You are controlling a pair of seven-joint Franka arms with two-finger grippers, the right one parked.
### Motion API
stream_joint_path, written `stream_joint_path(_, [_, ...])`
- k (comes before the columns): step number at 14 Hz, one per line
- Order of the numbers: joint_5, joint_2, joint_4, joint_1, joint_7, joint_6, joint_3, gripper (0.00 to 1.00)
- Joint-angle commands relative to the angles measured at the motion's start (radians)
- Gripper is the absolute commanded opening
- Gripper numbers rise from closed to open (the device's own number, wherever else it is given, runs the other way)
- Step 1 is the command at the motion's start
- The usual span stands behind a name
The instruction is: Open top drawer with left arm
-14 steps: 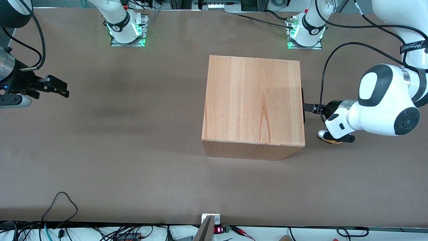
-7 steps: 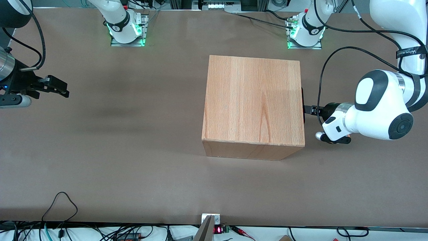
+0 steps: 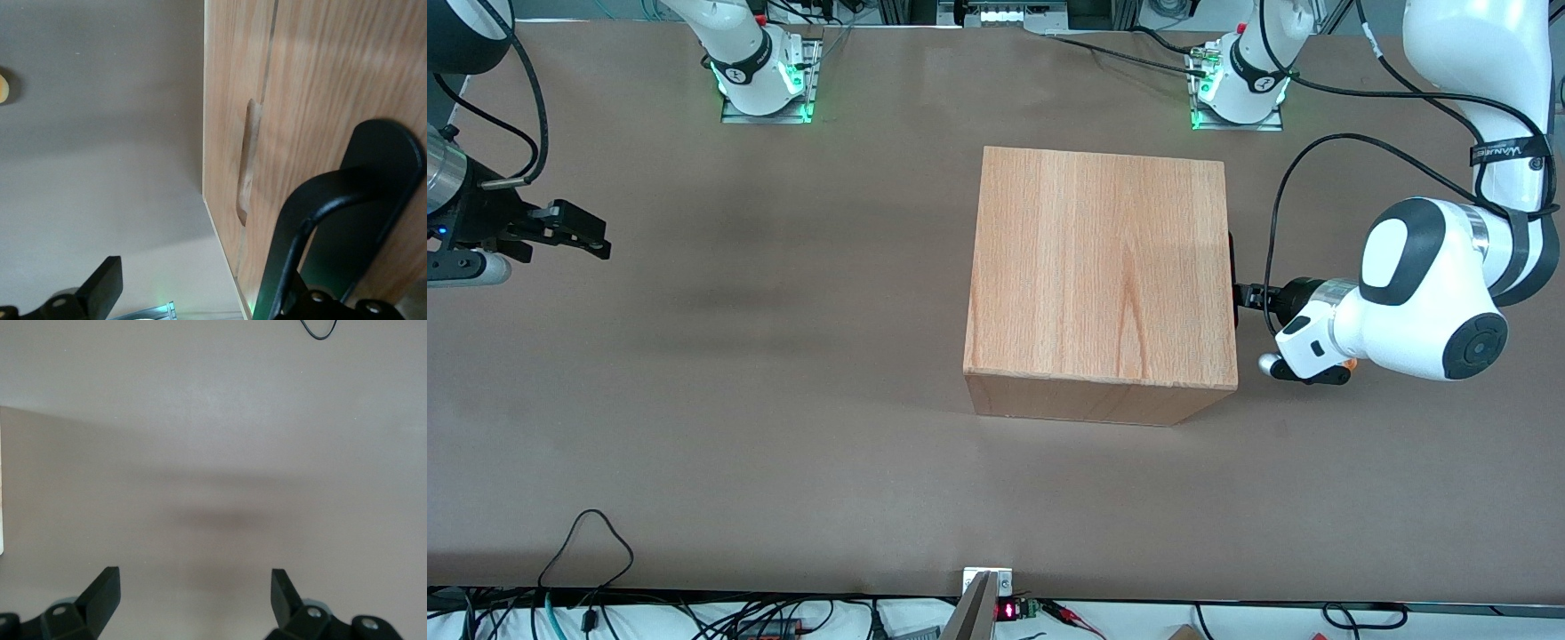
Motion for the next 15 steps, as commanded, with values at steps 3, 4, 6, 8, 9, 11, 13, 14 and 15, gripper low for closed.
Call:
stream_joint_path(3, [-0.016,0.017,0.032,0.004,0.016,0.002,0.013,1.00])
stream_joint_path(4, [-0.018,0.020,0.036,0.008,0.016,0.002,0.018,1.00])
stream_joint_path(6, [-0.018,0.026,0.042,0.019,0.016,0.004,0.020,1.00])
stream_joint_path(8, [-0.018,0.032,0.058,0.030,0.013,0.002,0.023,1.00])
stream_joint_path(9, [-0.018,0.038,0.071,0.042,0.010,0.002,0.023,1.00])
stream_joint_path(11, [-0.018,0.049,0.073,0.051,0.015,0.004,0.024,1.00])
stream_joint_path(13, [-0.018,0.050,0.075,0.066,0.015,0.005,0.024,1.00])
stream_joint_path(14, [-0.018,0.050,0.076,0.066,0.015,0.005,0.024,1.00])
stream_joint_path(15, [-0.018,0.050,0.076,0.069,0.015,0.005,0.026,1.00])
